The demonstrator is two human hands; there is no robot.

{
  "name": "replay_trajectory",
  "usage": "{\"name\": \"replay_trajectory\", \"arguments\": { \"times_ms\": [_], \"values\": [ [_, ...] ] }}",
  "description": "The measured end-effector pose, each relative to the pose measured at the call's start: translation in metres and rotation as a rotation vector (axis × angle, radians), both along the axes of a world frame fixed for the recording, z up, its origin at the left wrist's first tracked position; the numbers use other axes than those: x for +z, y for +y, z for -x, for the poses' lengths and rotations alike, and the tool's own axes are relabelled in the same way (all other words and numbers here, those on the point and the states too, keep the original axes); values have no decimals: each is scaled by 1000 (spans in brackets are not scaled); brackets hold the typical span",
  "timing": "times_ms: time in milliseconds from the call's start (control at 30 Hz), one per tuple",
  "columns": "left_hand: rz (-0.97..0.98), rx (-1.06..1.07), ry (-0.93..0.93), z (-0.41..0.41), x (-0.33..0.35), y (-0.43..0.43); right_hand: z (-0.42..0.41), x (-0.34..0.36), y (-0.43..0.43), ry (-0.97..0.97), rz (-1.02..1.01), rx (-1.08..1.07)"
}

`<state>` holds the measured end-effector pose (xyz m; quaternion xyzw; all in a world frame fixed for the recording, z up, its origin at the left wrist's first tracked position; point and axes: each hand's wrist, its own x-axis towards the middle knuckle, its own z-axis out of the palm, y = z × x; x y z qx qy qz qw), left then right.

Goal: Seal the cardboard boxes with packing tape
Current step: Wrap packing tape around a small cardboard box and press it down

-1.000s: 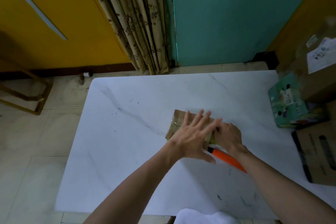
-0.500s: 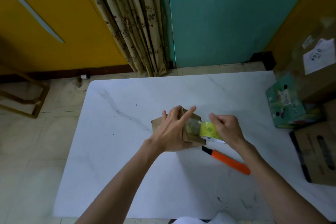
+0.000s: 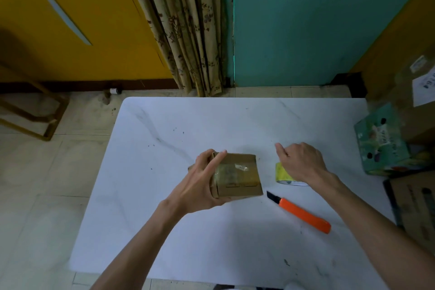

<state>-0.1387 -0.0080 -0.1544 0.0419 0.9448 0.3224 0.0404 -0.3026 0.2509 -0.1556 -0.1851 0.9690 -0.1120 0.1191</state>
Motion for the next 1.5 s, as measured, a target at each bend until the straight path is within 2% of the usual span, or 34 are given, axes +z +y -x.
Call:
{"name": "replay_trajectory", "arguments": {
  "times_ms": [200,433,533,700,800,900,1000,1100,1167,1267,1433,1500],
  "values": [
    [-62,87,-37,-17,-9,-24,-13,-20,-36,-42,26,22],
    [20,215,-156,-51,-28,-63,-43,-30,-94,-90,109,51],
    [30,242,-186,-60,-35,-72,-49,-29,-113,-54,68,116],
    [31,209,-289,-48,-22,-65,-48,-33,-111,-54,7,101],
    [158,152,-234,-33,5,-43,-48,-31,-109,-43,14,92],
    [338,-3,-159,-6,18,-6,-51,-30,-111,-49,41,75],
    [455,-110,-196,19,7,18,-49,-31,-108,-112,152,16],
    [530,-107,-193,27,-5,24,-46,-37,-88,-217,312,-147],
    [517,-83,-138,24,-9,24,-50,-42,-75,-224,392,-182],
    [463,-81,-70,21,-12,20,-55,-45,-66,-220,405,-161],
    [349,-43,8,18,-10,17,-46,-23,-68,-115,331,-60],
    [309,-28,30,15,-8,21,-45,-18,-66,-60,220,-13]
  ]
}}
